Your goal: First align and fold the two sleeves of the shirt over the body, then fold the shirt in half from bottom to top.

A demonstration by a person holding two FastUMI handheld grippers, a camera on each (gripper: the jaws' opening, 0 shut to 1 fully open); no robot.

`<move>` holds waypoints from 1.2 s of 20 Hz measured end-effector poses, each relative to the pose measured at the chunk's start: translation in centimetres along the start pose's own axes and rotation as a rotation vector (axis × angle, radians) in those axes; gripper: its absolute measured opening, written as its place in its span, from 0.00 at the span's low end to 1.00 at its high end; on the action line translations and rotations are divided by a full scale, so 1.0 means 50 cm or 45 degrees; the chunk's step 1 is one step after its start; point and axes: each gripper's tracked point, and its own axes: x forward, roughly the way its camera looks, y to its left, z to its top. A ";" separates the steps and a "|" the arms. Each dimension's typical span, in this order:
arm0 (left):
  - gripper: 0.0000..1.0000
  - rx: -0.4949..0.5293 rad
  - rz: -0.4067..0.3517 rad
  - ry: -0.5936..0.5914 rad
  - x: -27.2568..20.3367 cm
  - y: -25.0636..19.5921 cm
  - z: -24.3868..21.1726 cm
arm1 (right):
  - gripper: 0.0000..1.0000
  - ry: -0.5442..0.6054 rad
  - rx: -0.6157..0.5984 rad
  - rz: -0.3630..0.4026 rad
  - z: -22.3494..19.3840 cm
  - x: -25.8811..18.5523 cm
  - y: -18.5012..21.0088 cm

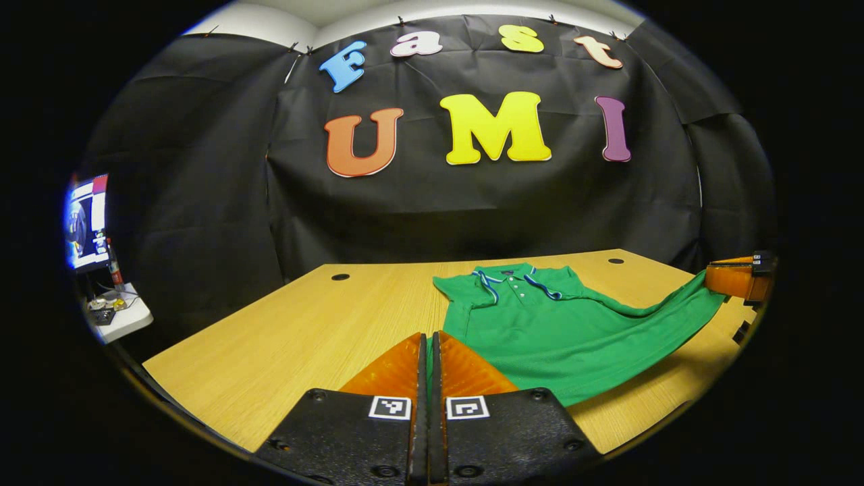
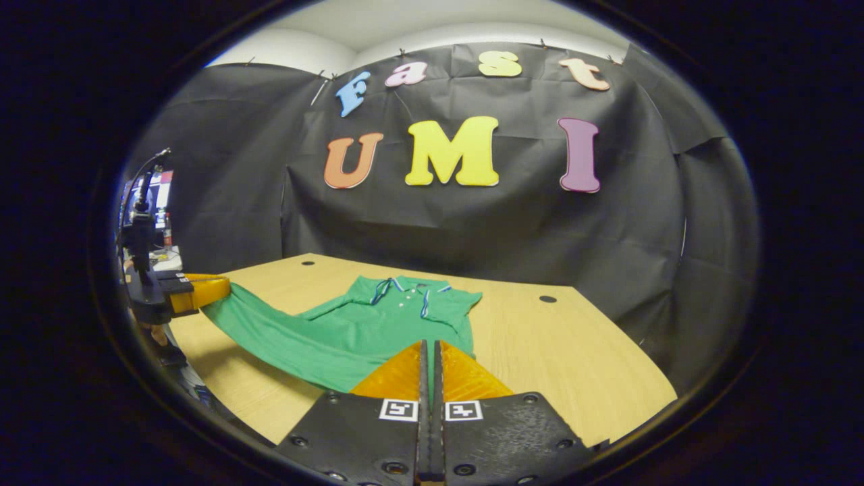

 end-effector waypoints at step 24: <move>0.07 -0.101 -0.088 -0.060 0.685 -0.016 0.144 | 0.00 0.041 0.129 -0.169 0.193 0.670 -0.167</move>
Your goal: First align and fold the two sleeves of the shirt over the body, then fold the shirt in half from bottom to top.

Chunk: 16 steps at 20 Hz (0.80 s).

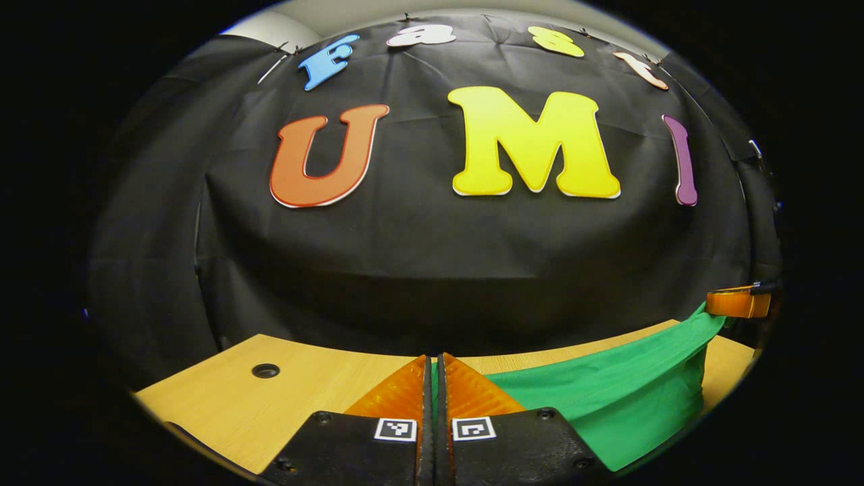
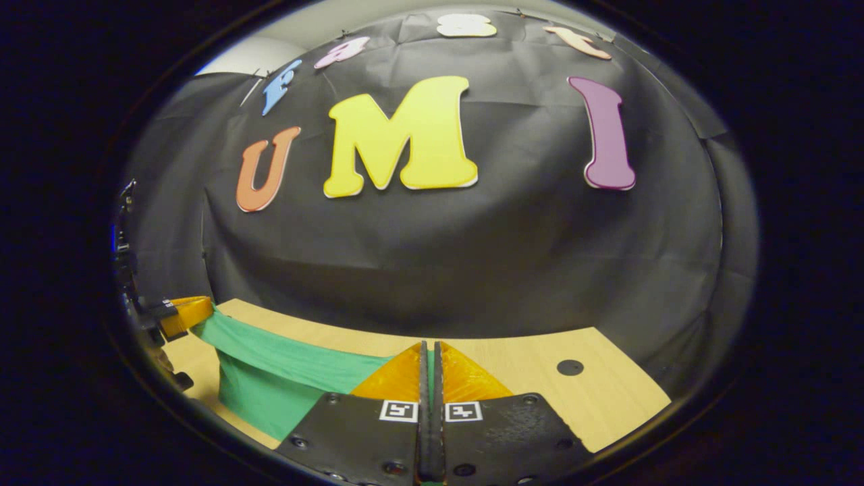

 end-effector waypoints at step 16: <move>0.07 0.044 -0.027 0.148 0.238 -0.017 -0.132 | 0.00 0.209 0.034 -0.037 -0.160 0.293 -0.040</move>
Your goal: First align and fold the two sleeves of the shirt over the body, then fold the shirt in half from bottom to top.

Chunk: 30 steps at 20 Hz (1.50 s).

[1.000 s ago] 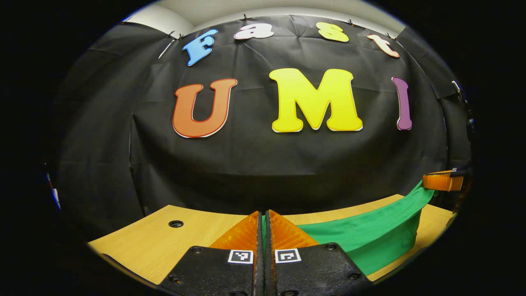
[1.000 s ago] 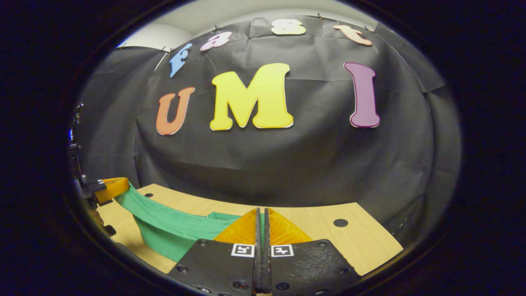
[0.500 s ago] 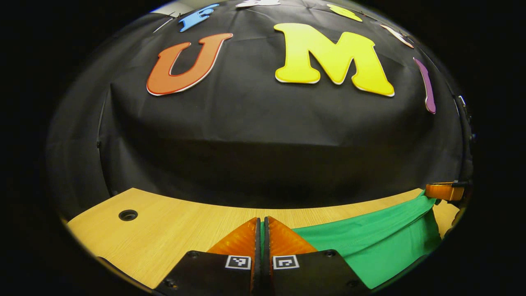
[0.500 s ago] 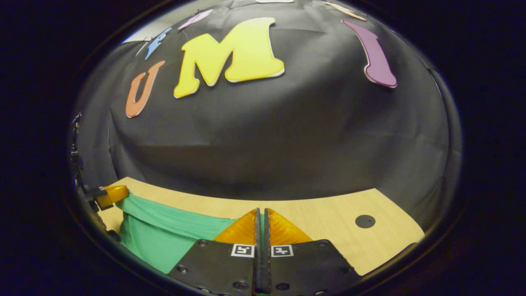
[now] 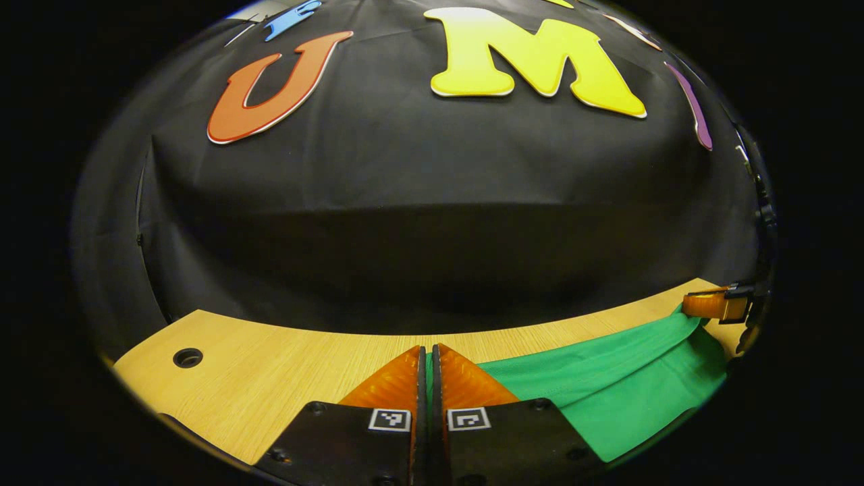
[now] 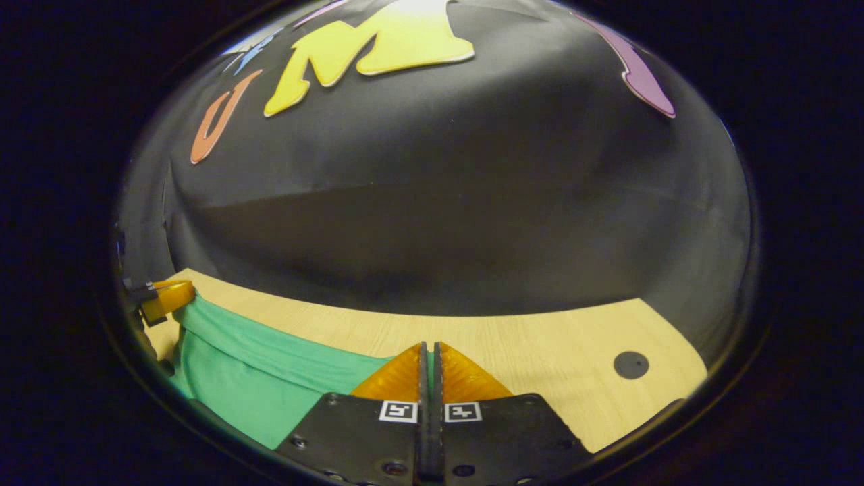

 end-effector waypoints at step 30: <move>1.00 -0.084 0.051 -0.250 -0.223 0.011 0.017 | 0.92 -0.525 -0.076 -0.164 0.077 -0.284 -0.033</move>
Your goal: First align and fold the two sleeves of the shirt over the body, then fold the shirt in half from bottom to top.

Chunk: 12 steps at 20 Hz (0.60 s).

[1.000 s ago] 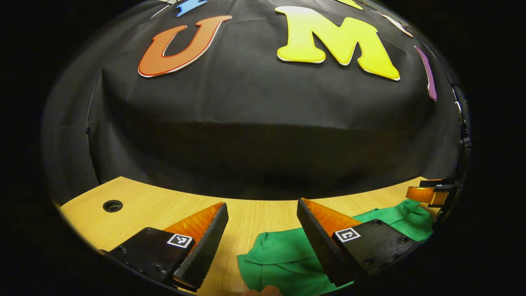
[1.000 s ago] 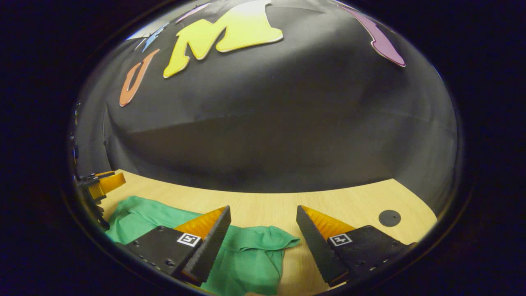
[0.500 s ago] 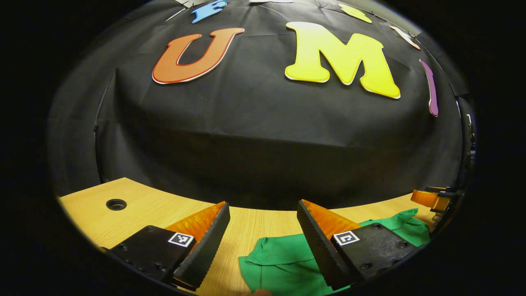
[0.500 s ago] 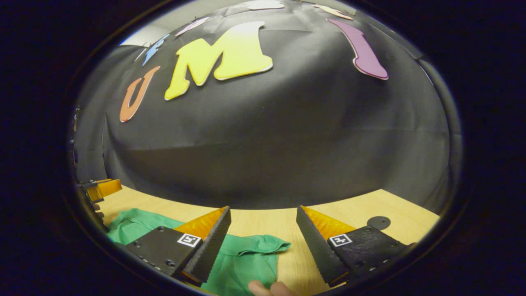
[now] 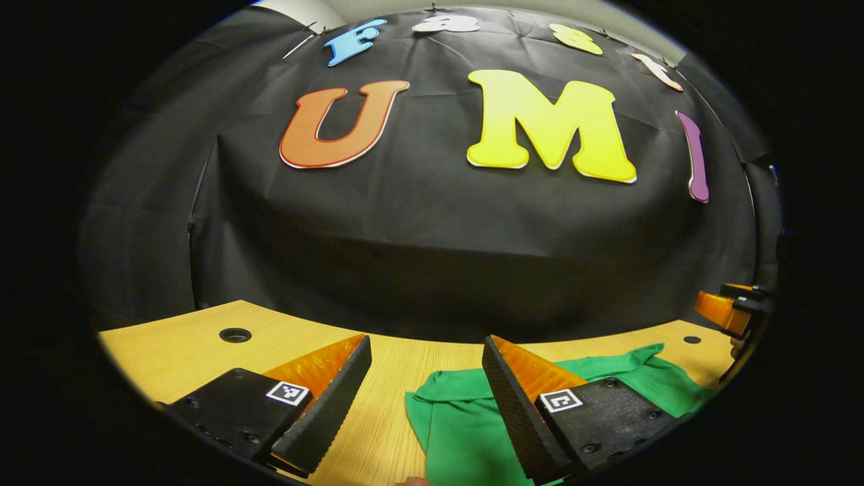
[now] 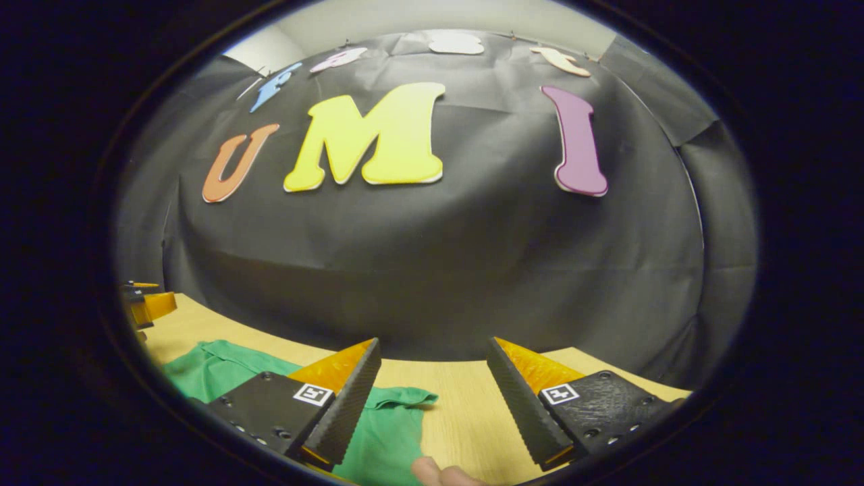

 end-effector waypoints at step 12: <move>1.00 -0.001 0.013 -0.021 -0.240 -0.023 -0.002 | 0.96 0.007 0.021 -0.047 -0.002 -0.270 -0.041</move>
